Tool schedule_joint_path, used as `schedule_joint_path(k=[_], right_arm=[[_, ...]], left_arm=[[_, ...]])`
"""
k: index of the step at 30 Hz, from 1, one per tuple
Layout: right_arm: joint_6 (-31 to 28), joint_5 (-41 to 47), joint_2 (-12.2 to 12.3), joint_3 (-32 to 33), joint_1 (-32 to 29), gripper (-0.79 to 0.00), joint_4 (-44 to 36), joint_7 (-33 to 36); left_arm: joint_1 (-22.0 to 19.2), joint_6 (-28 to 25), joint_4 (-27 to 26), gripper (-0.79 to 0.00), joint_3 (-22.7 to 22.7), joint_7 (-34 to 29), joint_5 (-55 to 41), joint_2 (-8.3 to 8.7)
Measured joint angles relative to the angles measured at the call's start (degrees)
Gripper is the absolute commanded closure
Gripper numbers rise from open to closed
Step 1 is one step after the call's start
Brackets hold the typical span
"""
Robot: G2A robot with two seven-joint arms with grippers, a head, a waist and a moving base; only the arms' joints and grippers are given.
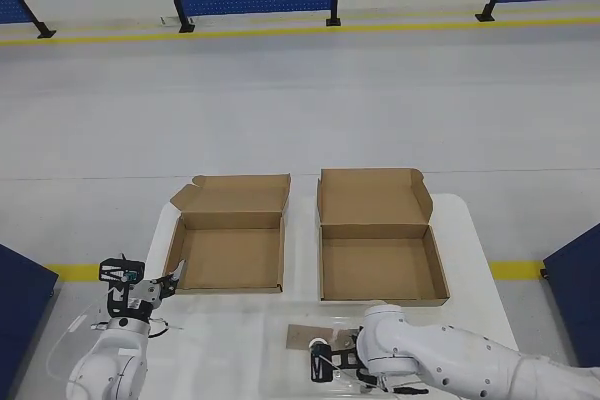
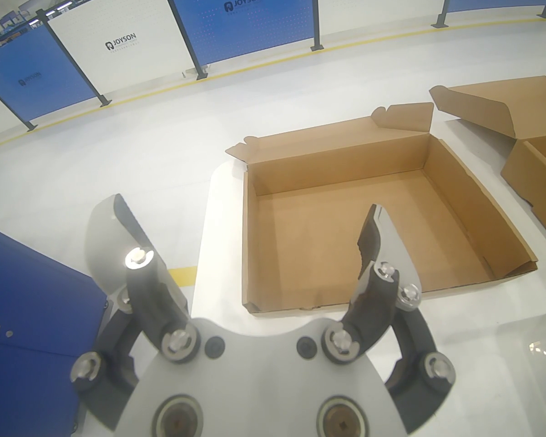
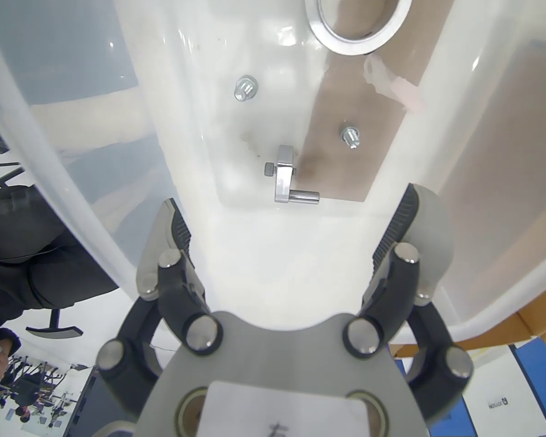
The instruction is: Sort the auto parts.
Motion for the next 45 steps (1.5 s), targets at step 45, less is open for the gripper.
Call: schedule_joint_path(k=[45], right_arm=[[4.0, -3.9, -0.1, 3.4, -4.5, -0.785, 0.8, -1.5]], left_arm=[[0.0, 0.0, 0.0, -0.785, 0.0, 0.0, 0.0, 0.00]])
